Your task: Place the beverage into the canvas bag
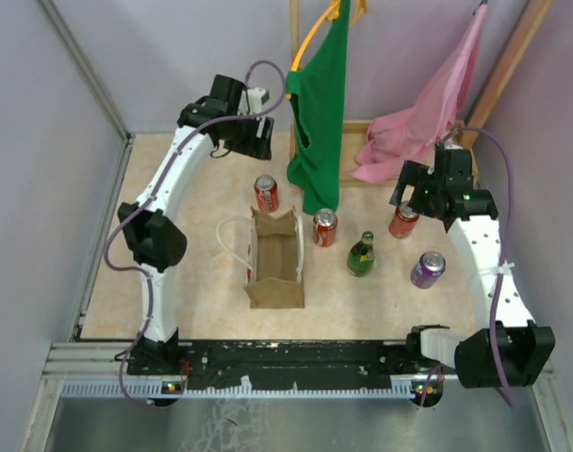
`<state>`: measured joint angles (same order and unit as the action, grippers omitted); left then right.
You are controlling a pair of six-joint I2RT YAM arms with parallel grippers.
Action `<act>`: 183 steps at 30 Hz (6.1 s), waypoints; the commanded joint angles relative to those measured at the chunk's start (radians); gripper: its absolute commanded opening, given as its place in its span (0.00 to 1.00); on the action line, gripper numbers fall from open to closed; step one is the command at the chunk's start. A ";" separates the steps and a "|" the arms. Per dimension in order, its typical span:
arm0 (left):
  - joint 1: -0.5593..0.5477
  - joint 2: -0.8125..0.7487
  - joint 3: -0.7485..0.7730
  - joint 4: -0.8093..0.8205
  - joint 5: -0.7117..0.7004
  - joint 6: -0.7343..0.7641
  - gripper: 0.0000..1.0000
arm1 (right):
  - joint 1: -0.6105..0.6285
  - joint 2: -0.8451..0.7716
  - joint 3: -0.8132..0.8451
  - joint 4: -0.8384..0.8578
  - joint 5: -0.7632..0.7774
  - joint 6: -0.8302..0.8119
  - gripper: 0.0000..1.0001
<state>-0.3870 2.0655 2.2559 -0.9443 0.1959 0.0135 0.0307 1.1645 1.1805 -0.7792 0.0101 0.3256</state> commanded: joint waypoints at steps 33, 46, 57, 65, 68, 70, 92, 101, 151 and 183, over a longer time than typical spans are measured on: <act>-0.079 0.266 0.082 -0.126 -0.097 0.171 0.88 | 0.006 -0.001 -0.001 -0.083 -0.040 -0.017 0.99; -0.083 0.253 0.004 -0.127 -0.117 0.187 0.83 | 0.005 -0.030 -0.034 -0.078 -0.042 -0.006 0.99; -0.085 0.222 -0.040 -0.088 -0.125 0.183 0.37 | 0.005 -0.054 -0.064 -0.071 -0.042 0.007 0.99; -0.080 0.120 -0.050 -0.064 -0.205 0.195 0.04 | 0.006 -0.066 -0.073 -0.072 -0.042 0.011 0.99; -0.076 0.060 -0.051 -0.032 -0.227 0.217 0.01 | 0.006 -0.064 -0.077 -0.067 -0.044 0.013 0.99; -0.074 0.021 -0.049 -0.013 -0.237 0.236 0.00 | 0.006 -0.063 -0.080 -0.062 -0.048 0.016 0.99; -0.080 -0.387 -0.157 -0.247 0.114 0.276 0.00 | 0.006 -0.082 -0.106 -0.057 -0.073 0.022 0.99; -0.083 -0.502 -0.353 -0.162 0.114 0.191 0.00 | 0.005 -0.089 -0.110 -0.062 -0.081 0.017 0.99; -0.357 -0.444 -0.796 0.191 -0.035 0.170 0.00 | 0.006 -0.093 -0.099 -0.079 -0.088 0.001 0.99; -0.357 -0.356 -0.869 0.318 -0.122 0.081 0.00 | 0.008 -0.118 -0.061 -0.062 -0.201 -0.005 0.93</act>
<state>-0.7380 1.7145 1.3819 -0.6987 0.0776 0.1257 0.0307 1.0821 1.1065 -0.8604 -0.1661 0.3168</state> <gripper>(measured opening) 0.715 0.932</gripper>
